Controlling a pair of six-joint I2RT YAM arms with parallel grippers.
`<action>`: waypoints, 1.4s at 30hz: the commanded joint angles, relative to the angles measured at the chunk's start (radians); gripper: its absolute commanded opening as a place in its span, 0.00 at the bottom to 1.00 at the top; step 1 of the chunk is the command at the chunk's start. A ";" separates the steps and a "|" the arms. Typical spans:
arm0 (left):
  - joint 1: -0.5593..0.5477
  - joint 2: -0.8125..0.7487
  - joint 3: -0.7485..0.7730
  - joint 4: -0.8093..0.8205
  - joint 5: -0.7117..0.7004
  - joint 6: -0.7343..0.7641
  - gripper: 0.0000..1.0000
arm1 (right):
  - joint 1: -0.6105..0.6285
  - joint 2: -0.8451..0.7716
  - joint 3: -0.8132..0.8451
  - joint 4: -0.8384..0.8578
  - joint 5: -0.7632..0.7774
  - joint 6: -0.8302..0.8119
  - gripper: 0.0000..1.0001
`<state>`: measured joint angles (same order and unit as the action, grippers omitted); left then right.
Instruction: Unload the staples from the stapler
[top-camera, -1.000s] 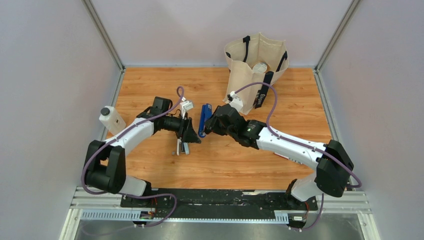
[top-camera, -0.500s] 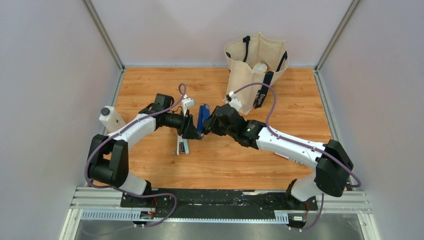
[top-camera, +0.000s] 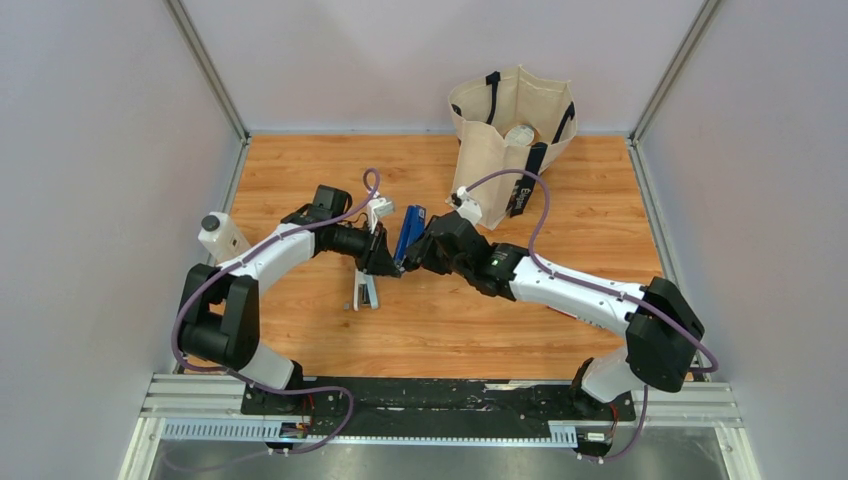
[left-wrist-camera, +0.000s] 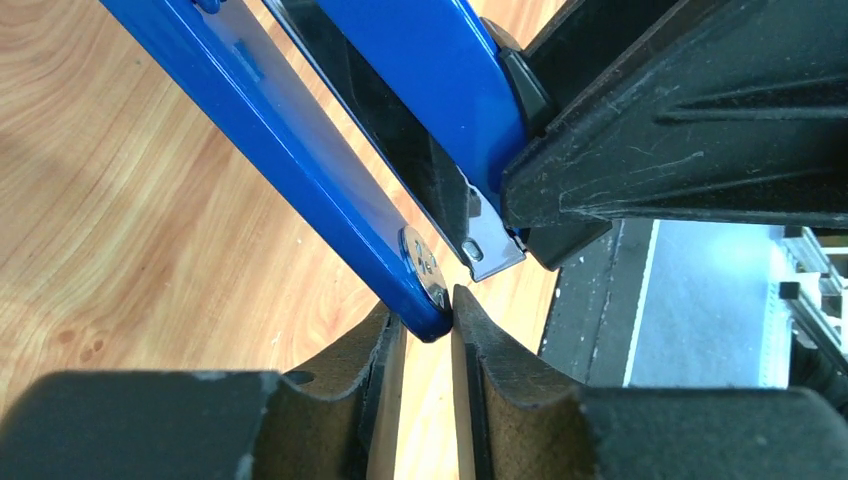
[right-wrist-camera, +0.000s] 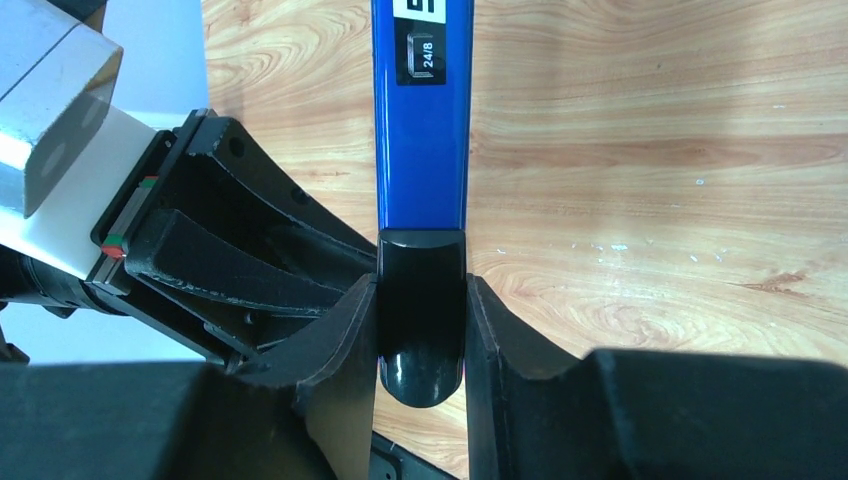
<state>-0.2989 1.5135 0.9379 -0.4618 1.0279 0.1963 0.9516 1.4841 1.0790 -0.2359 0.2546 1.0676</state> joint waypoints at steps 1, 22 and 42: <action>-0.011 -0.013 0.038 -0.003 -0.069 0.126 0.26 | 0.015 -0.028 -0.005 0.112 -0.043 -0.023 0.00; -0.077 -0.098 0.029 0.064 -0.414 0.316 0.21 | 0.015 -0.176 -0.212 0.083 -0.038 -0.167 0.00; -0.241 -0.012 -0.002 0.290 -0.840 0.430 0.22 | 0.038 -0.271 -0.442 0.087 -0.048 -0.440 0.01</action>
<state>-0.5144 1.4952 0.9272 -0.2924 0.3214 0.5892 0.9756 1.2152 0.6777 -0.0860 0.1474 0.6785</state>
